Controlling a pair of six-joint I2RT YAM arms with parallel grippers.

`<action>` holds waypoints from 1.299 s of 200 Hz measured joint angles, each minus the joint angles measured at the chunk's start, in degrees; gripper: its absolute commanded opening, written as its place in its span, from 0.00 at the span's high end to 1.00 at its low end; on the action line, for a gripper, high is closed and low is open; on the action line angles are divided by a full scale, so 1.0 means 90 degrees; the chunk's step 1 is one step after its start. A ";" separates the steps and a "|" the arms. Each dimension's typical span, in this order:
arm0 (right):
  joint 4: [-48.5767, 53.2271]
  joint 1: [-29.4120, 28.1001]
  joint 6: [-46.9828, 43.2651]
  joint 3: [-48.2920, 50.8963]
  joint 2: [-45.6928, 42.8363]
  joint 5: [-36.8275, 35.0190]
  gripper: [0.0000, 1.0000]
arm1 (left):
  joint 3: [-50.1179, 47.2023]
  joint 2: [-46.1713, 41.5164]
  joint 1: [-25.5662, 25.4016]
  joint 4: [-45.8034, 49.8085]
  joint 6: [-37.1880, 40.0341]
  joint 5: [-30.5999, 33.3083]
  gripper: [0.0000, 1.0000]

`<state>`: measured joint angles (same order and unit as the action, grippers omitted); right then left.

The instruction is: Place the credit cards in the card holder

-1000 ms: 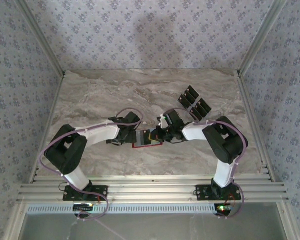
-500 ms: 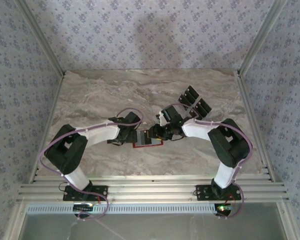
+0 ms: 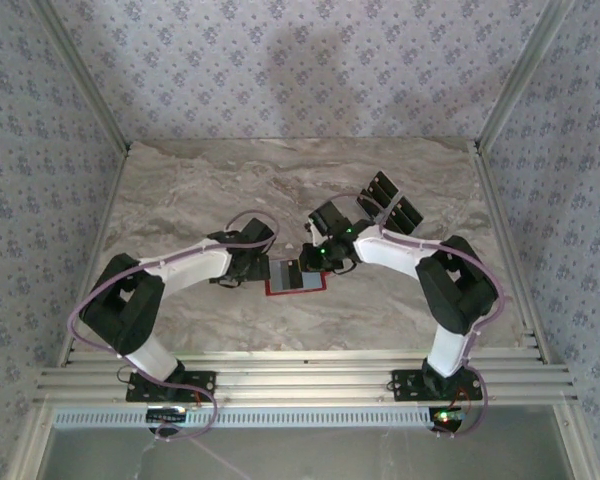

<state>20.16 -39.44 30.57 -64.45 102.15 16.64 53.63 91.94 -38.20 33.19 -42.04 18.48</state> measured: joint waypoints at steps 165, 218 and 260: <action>0.0505 -0.0338 -0.0189 -0.0704 0.0770 -0.0403 0.88 | -0.0216 0.0238 0.0007 -0.0272 0.0022 -0.0172 0.00; 0.0505 -0.0432 -0.0187 -0.0835 0.0937 -0.0393 0.88 | -0.0245 0.0238 0.0007 -0.0340 0.0022 -0.0197 0.00; 0.0505 -0.0466 -0.0185 -0.1001 0.1066 -0.0304 0.88 | -0.0245 0.0238 0.0007 -0.0342 0.0022 -0.0197 0.00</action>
<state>24.71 -43.64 28.91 -73.45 111.74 13.91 51.42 94.08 -38.13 30.11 -41.85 16.71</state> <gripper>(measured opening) 0.120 0.997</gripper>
